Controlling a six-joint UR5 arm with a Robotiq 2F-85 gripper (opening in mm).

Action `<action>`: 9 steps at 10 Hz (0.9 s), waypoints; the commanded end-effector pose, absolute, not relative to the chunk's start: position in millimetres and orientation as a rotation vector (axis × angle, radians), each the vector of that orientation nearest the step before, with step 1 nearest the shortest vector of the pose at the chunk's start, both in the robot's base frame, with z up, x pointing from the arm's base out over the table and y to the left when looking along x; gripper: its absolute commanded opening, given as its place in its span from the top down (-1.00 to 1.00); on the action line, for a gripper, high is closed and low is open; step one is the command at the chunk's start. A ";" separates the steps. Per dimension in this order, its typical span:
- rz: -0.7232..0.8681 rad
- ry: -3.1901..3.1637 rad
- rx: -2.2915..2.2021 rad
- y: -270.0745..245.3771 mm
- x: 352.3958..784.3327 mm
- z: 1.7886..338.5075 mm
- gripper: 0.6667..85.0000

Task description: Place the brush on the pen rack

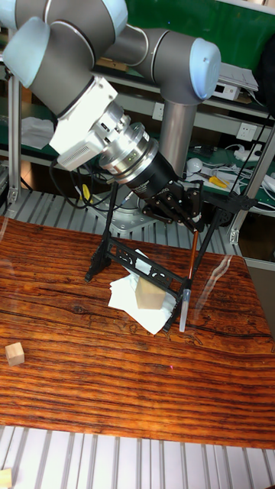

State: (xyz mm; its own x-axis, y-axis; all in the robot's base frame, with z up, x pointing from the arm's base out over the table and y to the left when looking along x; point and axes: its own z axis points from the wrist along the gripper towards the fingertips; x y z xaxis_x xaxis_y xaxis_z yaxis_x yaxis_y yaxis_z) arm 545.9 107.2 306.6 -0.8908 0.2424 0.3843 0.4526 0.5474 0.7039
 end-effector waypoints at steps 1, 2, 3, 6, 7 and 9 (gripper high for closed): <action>-1.274 -2.547 -0.569 107.4 546.1 307.9 0.99; -1.273 -2.530 -0.555 108.3 541.5 309.9 0.99; -1.270 -2.486 -0.525 108.1 531.2 315.3 0.99; -1.219 -2.464 -0.490 103.5 520.4 316.8 0.99; -1.233 -2.447 -0.500 105.3 522.3 319.1 0.99; -1.241 -2.451 -0.530 108.0 530.2 320.1 0.99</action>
State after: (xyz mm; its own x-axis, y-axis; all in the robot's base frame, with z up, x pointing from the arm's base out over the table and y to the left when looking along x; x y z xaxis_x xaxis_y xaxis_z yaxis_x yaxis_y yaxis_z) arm 526.4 105.3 314.1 -0.8756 0.1725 0.4512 0.4639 0.5608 0.6858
